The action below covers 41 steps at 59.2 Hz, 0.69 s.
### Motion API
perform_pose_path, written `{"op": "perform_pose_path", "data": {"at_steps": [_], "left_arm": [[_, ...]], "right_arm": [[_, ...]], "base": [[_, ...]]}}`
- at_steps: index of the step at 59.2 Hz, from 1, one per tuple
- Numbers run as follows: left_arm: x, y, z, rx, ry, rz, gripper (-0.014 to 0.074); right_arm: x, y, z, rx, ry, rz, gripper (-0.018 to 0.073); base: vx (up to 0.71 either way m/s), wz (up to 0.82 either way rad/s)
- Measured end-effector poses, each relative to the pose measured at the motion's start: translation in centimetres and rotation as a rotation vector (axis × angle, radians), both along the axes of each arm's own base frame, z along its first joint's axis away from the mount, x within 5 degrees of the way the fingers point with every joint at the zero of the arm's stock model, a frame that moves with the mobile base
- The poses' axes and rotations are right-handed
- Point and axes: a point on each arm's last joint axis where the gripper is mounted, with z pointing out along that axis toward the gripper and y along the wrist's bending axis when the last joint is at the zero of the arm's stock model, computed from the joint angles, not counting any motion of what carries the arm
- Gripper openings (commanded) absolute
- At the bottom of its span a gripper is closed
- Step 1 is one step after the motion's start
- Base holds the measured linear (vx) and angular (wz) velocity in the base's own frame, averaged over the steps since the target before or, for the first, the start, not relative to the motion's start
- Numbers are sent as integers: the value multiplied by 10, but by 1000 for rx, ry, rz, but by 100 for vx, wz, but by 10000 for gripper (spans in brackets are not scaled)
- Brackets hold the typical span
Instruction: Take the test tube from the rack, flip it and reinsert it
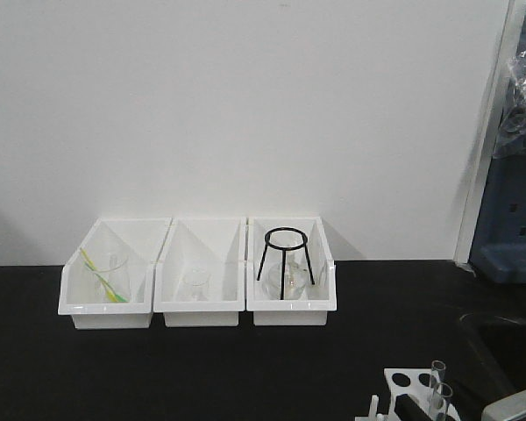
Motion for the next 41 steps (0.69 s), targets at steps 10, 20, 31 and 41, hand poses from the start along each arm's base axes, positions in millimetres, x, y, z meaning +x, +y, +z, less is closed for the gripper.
{"op": "perform_pose_path", "data": {"at_steps": [10, 20, 31, 41], "left_arm": [[0, 0, 0, 0, 0, 0, -6], [0, 0, 0, 0, 0, 0, -6], [0, 0, 0, 0, 0, 0, -6], [0, 0, 0, 0, 0, 0, -6]], "right_arm": [[0, 0, -2, -3, 7, 0, 183], [0, 1, -1, -4, 0, 6, -15], [0, 2, 0, -4, -3, 19, -13], [-2, 2, 21, 25, -70, 20, -12]], "base": [[0, 0], [0, 0], [0, 0], [0, 0]]}}
